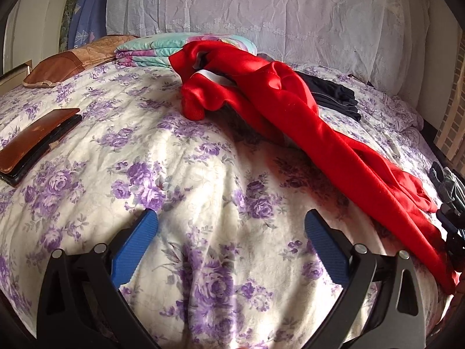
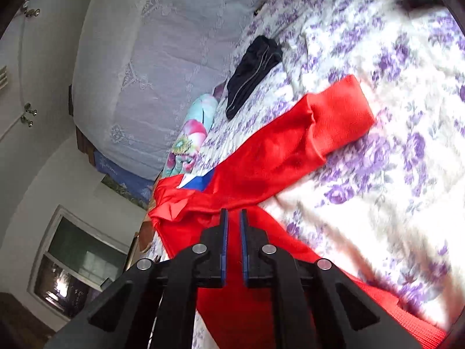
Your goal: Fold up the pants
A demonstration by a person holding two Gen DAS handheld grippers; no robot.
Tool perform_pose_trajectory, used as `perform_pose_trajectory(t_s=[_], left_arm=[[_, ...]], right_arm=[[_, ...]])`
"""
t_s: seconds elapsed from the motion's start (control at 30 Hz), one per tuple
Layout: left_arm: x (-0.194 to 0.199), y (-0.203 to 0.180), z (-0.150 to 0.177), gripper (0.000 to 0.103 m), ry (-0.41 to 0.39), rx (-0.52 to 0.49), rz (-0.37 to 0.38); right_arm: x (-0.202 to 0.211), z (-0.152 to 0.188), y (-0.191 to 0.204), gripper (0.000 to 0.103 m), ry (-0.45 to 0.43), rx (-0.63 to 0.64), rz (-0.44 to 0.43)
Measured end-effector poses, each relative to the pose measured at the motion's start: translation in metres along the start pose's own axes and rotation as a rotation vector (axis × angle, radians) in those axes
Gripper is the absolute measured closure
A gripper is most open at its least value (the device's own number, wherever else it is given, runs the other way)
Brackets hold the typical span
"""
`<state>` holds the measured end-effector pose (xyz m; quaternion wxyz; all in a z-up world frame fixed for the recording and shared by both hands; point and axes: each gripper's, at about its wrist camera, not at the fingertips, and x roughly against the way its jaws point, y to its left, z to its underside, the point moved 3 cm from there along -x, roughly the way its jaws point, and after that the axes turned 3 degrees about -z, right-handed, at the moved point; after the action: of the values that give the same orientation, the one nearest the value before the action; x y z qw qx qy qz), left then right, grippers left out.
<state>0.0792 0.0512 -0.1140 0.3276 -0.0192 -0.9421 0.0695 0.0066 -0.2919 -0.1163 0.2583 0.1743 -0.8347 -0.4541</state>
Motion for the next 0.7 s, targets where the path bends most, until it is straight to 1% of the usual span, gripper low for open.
perform_pose_trajectory(t_s=[0.03,0.07,0.1,0.13,0.23,0.3,0.33,0.37,0.4,0.43,0.47,0.5,0.53,0.57,0.63,0.7], left_arm=[[0.0,0.0,0.0,0.005,0.002,-0.004,-0.002],[0.0,0.0,0.0,0.005,0.003,-0.007,-0.003],[-0.001,-0.001,0.0,0.005,0.003,-0.008,-0.004],[-0.001,-0.002,-0.001,0.005,0.003,-0.009,-0.005],[-0.001,-0.002,-0.001,0.005,0.0,-0.003,-0.004],[-0.001,-0.002,-0.001,0.005,0.0,-0.005,-0.004],[-0.001,-0.002,-0.001,0.005,0.0,-0.004,-0.002],[-0.001,-0.001,-0.001,0.005,-0.001,-0.003,0.002],[-0.001,-0.001,-0.001,0.005,-0.001,-0.003,0.005],[-0.001,-0.001,-0.001,0.005,-0.001,-0.004,0.008],[0.0,-0.001,0.0,0.005,0.0,-0.006,0.009],[0.0,-0.002,0.0,0.005,0.002,-0.012,0.009],[0.0,-0.002,-0.001,0.005,0.007,-0.018,0.009],[-0.001,-0.003,-0.001,0.005,0.015,-0.024,0.007],[-0.001,-0.003,-0.003,0.005,0.032,-0.029,0.006],[-0.002,-0.003,-0.007,0.005,0.048,-0.022,0.019]], right_arm=[[0.002,0.01,0.009,0.081,0.027,0.058,-0.001],[0.004,0.021,0.023,0.041,0.041,0.147,0.023],[0.008,0.032,0.036,0.025,0.038,0.249,0.047],[0.01,0.045,0.052,0.018,0.041,0.37,0.082],[-0.005,0.082,0.089,0.018,0.072,0.75,0.271],[-0.027,0.097,0.088,0.018,0.117,0.93,0.435],[-0.04,0.101,0.082,0.02,0.155,0.988,0.502],[-0.047,0.104,0.073,0.032,0.188,1.015,0.53],[-0.05,0.102,0.062,0.041,0.211,1.016,0.528],[-0.045,0.098,0.058,0.051,0.206,0.996,0.502],[-0.037,0.088,0.057,0.083,0.193,0.968,0.487],[-0.028,0.078,0.059,0.097,0.186,0.929,0.456],[-0.014,0.066,0.062,0.099,0.141,0.898,0.433],[0.001,0.05,0.067,0.099,0.075,0.89,0.439],[0.039,0.008,0.07,0.099,-0.063,0.879,0.509],[0.069,-0.041,0.05,0.099,-0.133,0.788,0.587]])
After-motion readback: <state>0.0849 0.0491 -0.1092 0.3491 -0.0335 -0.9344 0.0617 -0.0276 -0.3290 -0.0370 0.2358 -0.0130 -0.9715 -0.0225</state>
